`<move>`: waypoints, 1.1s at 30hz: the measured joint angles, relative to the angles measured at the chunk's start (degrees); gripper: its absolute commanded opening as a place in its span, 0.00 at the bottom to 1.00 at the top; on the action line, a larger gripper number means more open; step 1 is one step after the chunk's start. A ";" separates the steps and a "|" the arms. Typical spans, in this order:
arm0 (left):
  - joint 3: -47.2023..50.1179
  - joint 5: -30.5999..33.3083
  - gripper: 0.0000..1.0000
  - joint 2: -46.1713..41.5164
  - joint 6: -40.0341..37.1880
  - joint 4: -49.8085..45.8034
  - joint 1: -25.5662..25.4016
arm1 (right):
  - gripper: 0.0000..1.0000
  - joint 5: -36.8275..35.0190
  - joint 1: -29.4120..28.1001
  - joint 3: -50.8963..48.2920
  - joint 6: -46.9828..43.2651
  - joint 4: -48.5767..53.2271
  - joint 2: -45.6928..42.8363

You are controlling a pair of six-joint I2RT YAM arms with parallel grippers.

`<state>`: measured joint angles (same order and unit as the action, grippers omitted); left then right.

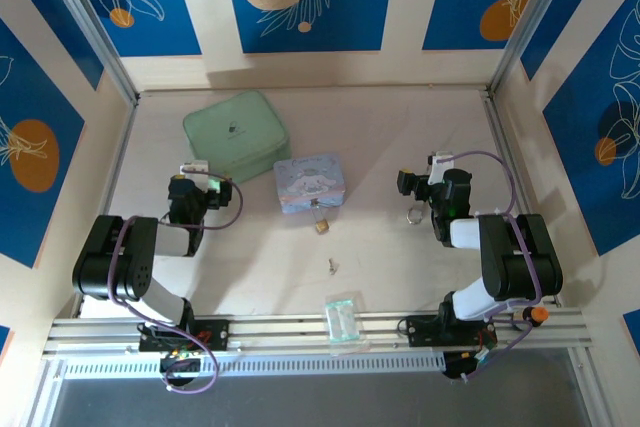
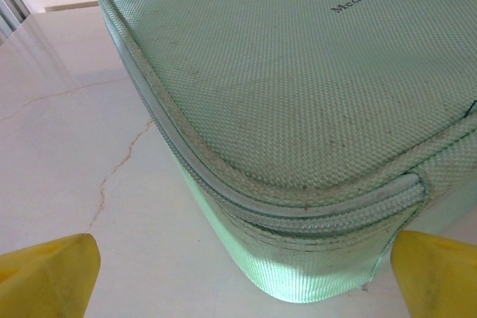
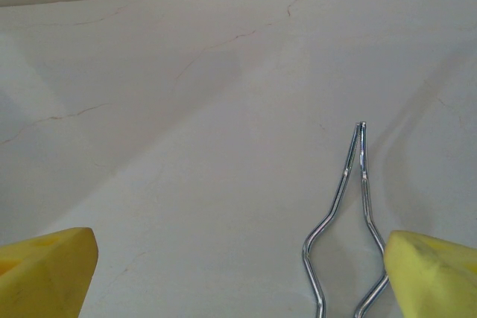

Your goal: Unlock the padlock with the key

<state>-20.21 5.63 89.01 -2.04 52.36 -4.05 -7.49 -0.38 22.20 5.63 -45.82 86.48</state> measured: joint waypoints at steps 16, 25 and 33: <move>0.02 0.00 0.99 0.00 0.00 0.26 0.00 | 0.99 0.04 0.00 0.00 0.00 0.02 0.00; 6.67 2.40 0.99 -4.26 0.04 7.08 -0.17 | 0.99 0.39 -0.07 0.33 -0.09 2.62 -3.10; 3.74 4.68 0.99 -26.86 6.97 -7.30 -0.63 | 0.99 -0.26 -1.18 1.44 0.50 9.44 -9.68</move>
<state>-16.47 10.31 62.15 4.93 45.06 -4.69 -7.75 -1.56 23.64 6.13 -36.38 76.79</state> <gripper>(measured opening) 0.992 0.990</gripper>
